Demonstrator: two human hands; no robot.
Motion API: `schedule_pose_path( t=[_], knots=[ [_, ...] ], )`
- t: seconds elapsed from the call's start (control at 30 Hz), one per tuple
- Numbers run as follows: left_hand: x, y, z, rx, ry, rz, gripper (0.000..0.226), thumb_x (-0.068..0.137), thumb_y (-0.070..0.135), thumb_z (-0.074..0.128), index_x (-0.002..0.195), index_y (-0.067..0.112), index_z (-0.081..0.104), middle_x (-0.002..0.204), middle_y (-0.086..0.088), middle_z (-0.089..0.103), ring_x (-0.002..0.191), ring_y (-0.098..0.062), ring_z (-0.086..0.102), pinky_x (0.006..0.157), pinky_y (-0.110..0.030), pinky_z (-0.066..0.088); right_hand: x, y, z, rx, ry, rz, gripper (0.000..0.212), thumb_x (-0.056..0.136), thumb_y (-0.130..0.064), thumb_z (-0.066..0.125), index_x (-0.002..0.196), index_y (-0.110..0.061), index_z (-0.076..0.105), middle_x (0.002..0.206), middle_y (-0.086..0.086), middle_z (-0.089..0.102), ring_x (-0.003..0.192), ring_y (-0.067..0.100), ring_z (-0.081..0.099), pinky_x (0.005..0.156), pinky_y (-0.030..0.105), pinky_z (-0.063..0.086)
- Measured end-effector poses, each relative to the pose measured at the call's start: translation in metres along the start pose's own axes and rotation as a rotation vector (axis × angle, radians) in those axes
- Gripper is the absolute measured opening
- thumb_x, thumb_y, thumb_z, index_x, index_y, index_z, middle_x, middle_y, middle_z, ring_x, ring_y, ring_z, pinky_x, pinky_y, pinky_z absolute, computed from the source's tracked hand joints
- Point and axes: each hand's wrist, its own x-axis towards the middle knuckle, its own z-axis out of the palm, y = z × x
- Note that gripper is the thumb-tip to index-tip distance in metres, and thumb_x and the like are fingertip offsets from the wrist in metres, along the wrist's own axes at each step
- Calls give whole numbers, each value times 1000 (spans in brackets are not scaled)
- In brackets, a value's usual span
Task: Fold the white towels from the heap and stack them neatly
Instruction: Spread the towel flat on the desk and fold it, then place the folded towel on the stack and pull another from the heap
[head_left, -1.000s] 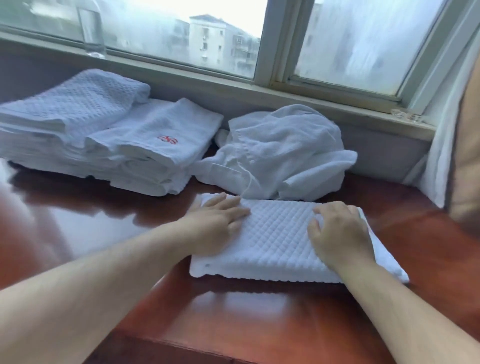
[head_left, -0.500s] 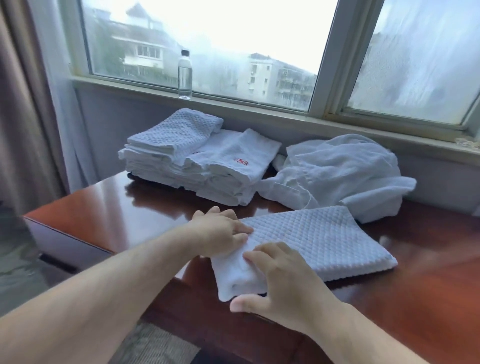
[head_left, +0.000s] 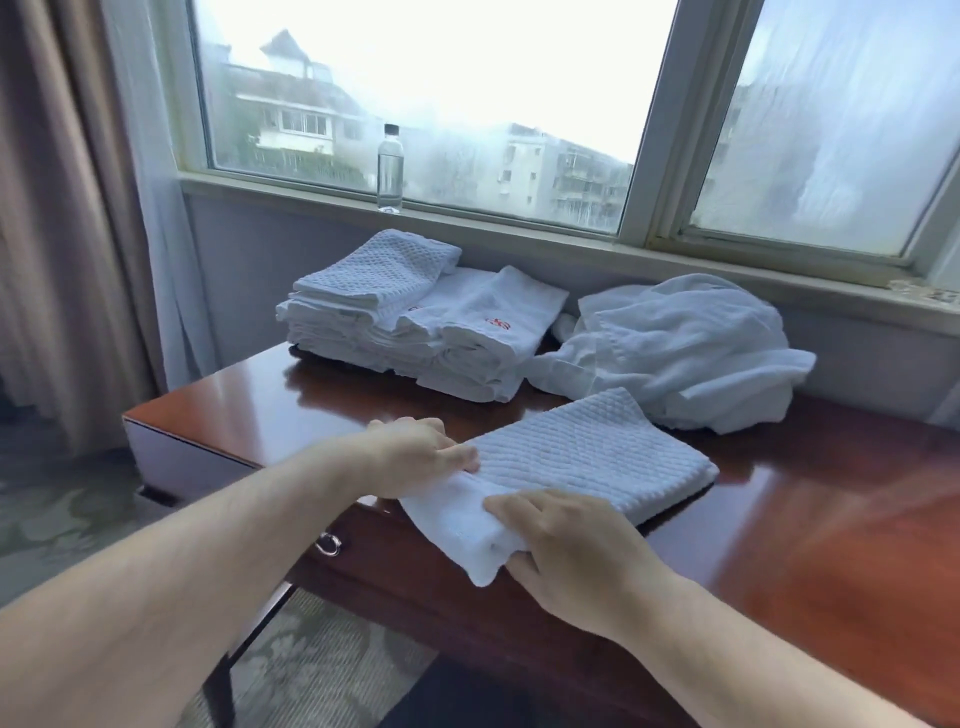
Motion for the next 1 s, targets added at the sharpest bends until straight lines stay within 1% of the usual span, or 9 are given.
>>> schedule_pose_path(
  t=[0.17,0.3,0.4,0.47,0.53,0.67,0.83,0.93,1.0],
  knots=[
    [-32,-19,-30,-358,-150,24,67,92,77,19,94,44,77,84,23,68,75,0,59,92,-28,45,8,9,-48,329,144,96,38,93,-25,58,127,-43,55,110,-15,69,100,3,57,79,15,41],
    [-40,-35,-43,-1149,-228,146,87,82,83,32,116,15,75,115,-7,73,92,-18,70,79,-28,54,27,12,-88,536,312,181,29,85,-40,62,103,-61,53,86,-23,65,77,-1,59,65,12,42],
    [-44,-35,-58,-1571,-145,304,95,70,88,49,126,14,70,131,-18,64,113,-32,65,88,-38,54,49,17,-110,656,424,212,19,84,-40,62,102,-44,62,88,-13,69,82,8,63,75,28,50],
    [-46,-36,-70,-1533,-54,452,110,64,98,39,138,19,60,139,-32,49,117,-46,50,90,-49,41,62,20,-122,759,491,215,14,89,-34,65,103,-34,66,92,-6,72,89,21,66,82,43,54],
    [-47,-36,-79,-1401,63,471,115,57,102,39,130,15,58,115,-33,61,94,-50,57,76,-55,39,74,23,-135,861,552,231,9,95,-22,66,101,-27,69,95,2,74,92,31,68,84,54,56],
    [-46,-16,-100,-1112,401,455,67,76,73,70,114,18,63,96,-27,71,78,-57,67,61,-79,46,101,24,-155,1080,633,278,9,99,-12,61,97,-12,69,94,13,74,85,36,69,83,56,54],
    [-29,15,-153,-1223,839,568,8,92,38,70,91,35,77,88,3,78,75,-13,75,56,-23,55,142,37,-169,1432,646,290,43,96,-33,62,124,1,60,117,25,69,106,44,67,95,63,52],
    [-4,15,-171,-1195,864,538,7,88,34,72,84,34,78,85,2,77,74,-14,74,60,-27,57,158,50,-153,1516,448,320,63,83,-42,70,135,-10,55,122,14,71,112,37,67,98,55,53],
    [14,9,-172,-1121,862,453,13,79,45,74,84,33,75,86,-1,76,75,-18,72,65,-36,58,166,59,-124,1499,375,384,52,81,-27,80,127,-10,61,116,13,73,108,37,69,96,56,54]
  ],
)
